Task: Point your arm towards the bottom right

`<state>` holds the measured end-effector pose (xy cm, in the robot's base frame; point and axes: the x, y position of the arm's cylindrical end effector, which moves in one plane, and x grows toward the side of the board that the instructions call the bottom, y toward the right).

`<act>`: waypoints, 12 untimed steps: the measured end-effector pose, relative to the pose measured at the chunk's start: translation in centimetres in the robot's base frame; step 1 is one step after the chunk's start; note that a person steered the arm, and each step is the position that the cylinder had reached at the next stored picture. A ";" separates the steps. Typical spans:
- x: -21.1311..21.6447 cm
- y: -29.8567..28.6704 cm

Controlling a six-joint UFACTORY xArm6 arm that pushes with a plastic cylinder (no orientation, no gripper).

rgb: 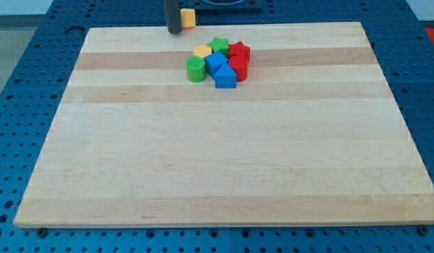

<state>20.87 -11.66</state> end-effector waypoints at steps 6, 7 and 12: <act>9.0 -18.7; 11.3 -17.3; 38.1 -3.8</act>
<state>59.02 -15.42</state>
